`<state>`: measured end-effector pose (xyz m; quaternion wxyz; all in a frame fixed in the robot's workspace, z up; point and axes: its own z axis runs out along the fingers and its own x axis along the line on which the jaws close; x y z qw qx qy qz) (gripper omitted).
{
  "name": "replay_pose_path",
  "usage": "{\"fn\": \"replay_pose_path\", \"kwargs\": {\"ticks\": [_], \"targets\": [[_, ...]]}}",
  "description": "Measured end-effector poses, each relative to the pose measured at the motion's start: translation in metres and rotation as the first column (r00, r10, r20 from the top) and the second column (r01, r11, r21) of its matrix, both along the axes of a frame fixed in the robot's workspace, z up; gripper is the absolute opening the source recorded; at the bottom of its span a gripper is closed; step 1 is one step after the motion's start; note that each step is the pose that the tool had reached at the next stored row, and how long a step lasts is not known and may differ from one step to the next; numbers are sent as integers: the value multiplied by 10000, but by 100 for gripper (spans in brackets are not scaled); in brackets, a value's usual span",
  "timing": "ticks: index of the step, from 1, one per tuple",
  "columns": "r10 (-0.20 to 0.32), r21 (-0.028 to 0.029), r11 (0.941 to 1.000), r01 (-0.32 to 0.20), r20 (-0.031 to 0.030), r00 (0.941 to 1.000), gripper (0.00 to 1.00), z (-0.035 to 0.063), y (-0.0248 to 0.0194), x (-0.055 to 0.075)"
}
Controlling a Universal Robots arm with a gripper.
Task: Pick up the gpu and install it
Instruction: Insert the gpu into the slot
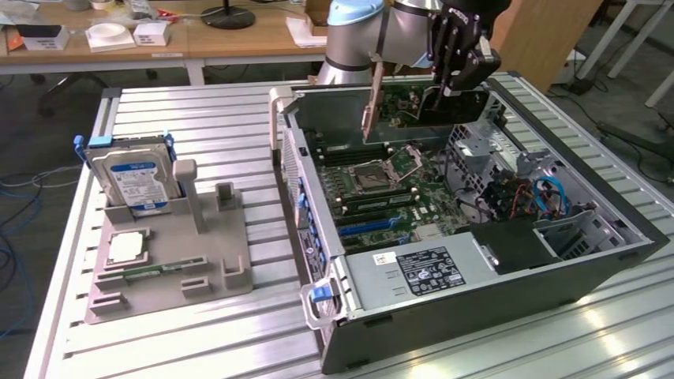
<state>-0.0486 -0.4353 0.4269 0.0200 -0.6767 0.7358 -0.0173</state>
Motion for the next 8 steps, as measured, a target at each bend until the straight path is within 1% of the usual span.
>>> {"fn": "replay_pose_path", "kwargs": {"ticks": [8], "targets": [[0, 0, 10000, 0, 0, 10000, 26, 0, 0, -2]]}}
